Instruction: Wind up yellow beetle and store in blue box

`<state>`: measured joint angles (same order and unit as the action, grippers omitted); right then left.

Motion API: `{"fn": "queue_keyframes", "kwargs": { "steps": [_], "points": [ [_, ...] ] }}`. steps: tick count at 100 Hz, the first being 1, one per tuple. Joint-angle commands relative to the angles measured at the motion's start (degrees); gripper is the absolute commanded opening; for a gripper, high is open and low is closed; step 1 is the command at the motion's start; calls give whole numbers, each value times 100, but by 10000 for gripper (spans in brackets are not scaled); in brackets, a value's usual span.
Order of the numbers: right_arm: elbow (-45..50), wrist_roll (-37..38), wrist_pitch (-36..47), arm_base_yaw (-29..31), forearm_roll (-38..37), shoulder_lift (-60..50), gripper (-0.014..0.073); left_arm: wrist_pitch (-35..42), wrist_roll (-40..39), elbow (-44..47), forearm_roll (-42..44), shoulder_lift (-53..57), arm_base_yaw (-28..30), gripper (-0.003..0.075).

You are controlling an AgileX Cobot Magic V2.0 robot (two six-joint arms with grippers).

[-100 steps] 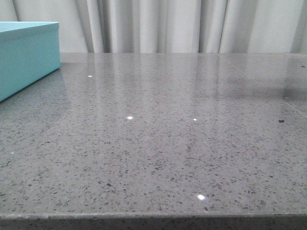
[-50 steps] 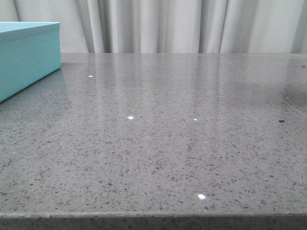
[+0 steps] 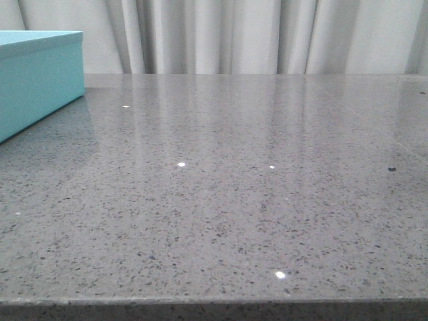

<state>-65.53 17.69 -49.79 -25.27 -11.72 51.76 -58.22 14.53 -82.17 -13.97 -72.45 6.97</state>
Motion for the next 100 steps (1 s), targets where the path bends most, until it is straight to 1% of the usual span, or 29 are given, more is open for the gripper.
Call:
{"fn": "queue_keyframes", "kwargs": {
  "steps": [1,6,15,35,47,74,94,100],
  "points": [
    [206,-78,604,-5,-129,-417,6,741,23,405,-167,711,7,-18],
    [448,-78,690,-5,-129,-629,-32,973,32,840,-167,1057,7,-18],
    [787,-78,857,-5,-129,-1005,-71,1376,80,1492,-167,1704,7,-18],
    [1536,-78,1369,1,-129,-1767,-69,2174,185,3035,-167,3089,7,-18],
    [1907,-78,1681,1,-129,-2141,-69,2378,185,3747,-174,3824,7,-18],
    [2961,-78,2420,1,-237,-2925,-69,2535,185,4847,-268,5199,7,-18],
    [3582,-78,3009,1,-241,-3567,-69,2535,175,5222,-290,5857,7,-18],
    [3680,-78,3070,1,-241,-3698,-69,2523,175,5269,-290,5985,7,-18]
  ]
}}
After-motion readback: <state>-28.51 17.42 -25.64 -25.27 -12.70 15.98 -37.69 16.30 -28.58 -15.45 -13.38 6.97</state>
